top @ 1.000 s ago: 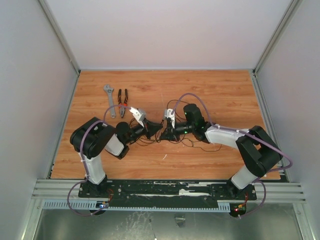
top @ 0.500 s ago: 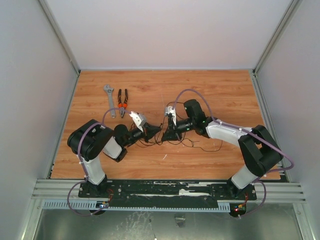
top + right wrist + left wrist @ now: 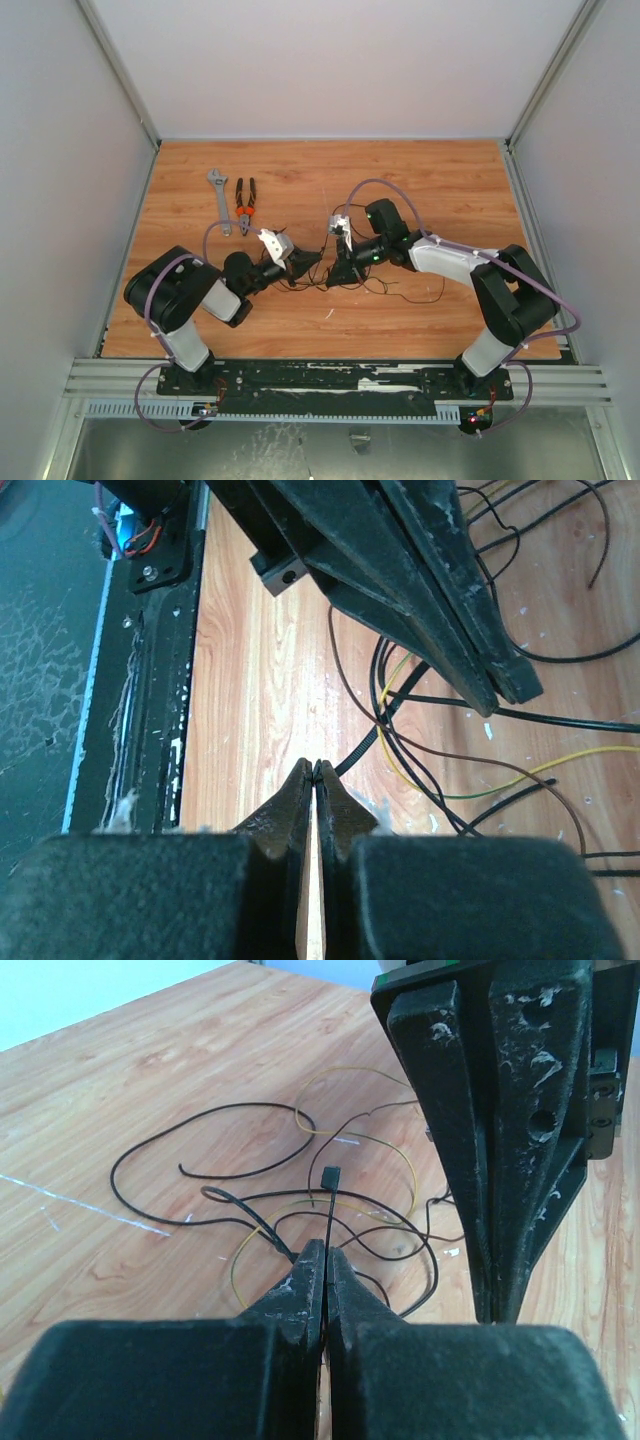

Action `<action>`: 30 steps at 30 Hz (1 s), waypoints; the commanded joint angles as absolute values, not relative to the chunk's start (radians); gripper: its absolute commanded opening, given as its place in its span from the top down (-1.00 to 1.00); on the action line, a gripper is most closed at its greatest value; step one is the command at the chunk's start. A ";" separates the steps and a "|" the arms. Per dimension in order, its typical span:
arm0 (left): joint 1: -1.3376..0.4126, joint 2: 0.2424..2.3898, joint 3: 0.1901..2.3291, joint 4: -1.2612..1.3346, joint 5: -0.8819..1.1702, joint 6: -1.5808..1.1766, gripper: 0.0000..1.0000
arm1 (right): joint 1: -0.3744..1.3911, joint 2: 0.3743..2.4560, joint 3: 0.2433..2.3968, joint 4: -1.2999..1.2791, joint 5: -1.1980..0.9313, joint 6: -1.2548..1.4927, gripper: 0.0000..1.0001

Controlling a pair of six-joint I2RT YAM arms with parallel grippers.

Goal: Zip-tie the wires
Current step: Tie the cable at the center of the board.

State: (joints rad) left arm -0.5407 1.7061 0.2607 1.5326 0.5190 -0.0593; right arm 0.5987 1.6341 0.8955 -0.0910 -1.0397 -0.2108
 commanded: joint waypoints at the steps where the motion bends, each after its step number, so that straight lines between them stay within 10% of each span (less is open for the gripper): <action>1: -0.547 1.681 0.259 1.861 0.511 -0.052 1.00 | 0.591 1.635 0.921 -0.090 -0.973 -0.212 1.00; 30: -0.558 1.731 0.296 1.860 0.540 -0.400 1.00 | 0.500 1.526 0.820 0.211 -0.966 0.049 1.00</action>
